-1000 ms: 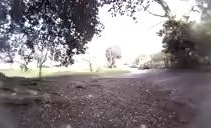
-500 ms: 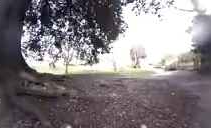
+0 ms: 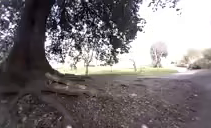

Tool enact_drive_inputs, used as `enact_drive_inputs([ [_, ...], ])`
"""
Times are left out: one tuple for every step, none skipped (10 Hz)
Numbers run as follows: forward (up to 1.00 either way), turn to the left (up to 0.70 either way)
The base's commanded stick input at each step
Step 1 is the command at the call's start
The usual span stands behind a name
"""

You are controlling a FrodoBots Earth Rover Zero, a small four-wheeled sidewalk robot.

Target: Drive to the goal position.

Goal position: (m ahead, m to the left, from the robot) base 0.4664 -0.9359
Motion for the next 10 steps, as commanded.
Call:
enact_drive_inputs([
  [0.00,0.70],
  [0.00,0.70],
  [0.00,0.70],
  [0.00,0.70],
  [0.00,0.70],
  [0.00,0.70],
  [0.00,0.70],
  [0.00,0.70],
  [0.00,0.70],
  [0.00,0.70],
])
